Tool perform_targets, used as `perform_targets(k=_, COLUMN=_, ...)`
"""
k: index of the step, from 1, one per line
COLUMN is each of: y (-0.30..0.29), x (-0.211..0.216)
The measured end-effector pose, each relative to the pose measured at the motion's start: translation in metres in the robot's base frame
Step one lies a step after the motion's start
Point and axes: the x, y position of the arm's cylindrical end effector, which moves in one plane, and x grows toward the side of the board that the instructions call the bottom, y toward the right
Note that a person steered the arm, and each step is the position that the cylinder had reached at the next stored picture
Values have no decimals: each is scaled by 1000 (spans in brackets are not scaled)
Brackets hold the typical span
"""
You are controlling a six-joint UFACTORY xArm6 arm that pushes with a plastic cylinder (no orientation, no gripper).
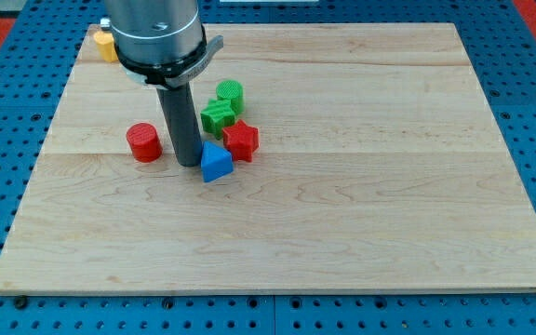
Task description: Push the blue triangle closer to the red star
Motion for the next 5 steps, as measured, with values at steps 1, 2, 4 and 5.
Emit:
perform_targets(k=1, y=-2, x=-11)
perform_targets(k=2, y=-2, x=-25)
perform_targets(k=4, y=-2, x=-48)
perform_targets(k=5, y=-3, x=-32)
